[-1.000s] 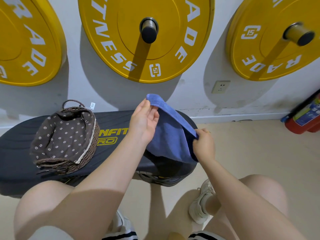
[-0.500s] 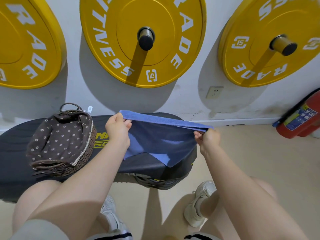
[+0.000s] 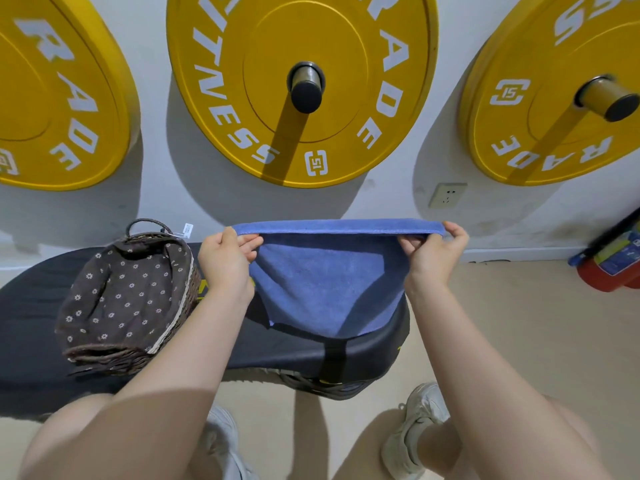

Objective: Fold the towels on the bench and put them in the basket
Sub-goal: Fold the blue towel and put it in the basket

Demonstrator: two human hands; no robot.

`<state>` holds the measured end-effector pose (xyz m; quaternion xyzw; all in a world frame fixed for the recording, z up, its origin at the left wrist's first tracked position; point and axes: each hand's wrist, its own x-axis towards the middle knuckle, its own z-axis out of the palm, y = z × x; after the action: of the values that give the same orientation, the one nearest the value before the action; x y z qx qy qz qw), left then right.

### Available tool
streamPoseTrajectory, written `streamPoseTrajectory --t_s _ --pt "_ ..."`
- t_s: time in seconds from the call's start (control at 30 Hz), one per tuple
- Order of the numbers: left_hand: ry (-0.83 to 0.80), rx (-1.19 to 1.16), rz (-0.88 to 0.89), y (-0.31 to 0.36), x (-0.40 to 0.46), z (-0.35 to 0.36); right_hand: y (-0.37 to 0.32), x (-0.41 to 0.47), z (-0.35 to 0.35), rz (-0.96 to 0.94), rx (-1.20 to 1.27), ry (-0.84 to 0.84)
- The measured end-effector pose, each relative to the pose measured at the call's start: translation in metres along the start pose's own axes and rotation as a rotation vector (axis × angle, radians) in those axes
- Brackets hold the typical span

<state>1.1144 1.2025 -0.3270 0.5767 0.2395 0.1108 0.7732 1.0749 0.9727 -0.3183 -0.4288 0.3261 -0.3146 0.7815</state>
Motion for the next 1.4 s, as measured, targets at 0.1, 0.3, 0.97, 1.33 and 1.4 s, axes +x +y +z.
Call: streamPoseTrajectory --t_s 0.1,0.3,0.97,1.33,1.4 --pt "0.003 0.012 -0.073 -0.009 0.023 0.008 0.020 0.019 0.009 0.058 -0.083 -0.018" --pt "-0.036 0.197 0.126 0.012 0.065 0.041 0.014 0.051 0.034 0.045 -0.123 -0.146" --pt "-0.208 0.916 -0.365 -0.110 0.041 -0.063 0.091 0.034 -0.115 -0.074 -1.600 -0.505" --pt "-0.335 0.886 -0.500 -0.111 0.046 -0.079 0.097 0.043 -0.120 0.228 -1.428 -0.421" --pt "-0.438 0.874 -0.466 -0.110 0.052 -0.082 0.100 0.049 -0.116 0.205 -1.450 -0.411"
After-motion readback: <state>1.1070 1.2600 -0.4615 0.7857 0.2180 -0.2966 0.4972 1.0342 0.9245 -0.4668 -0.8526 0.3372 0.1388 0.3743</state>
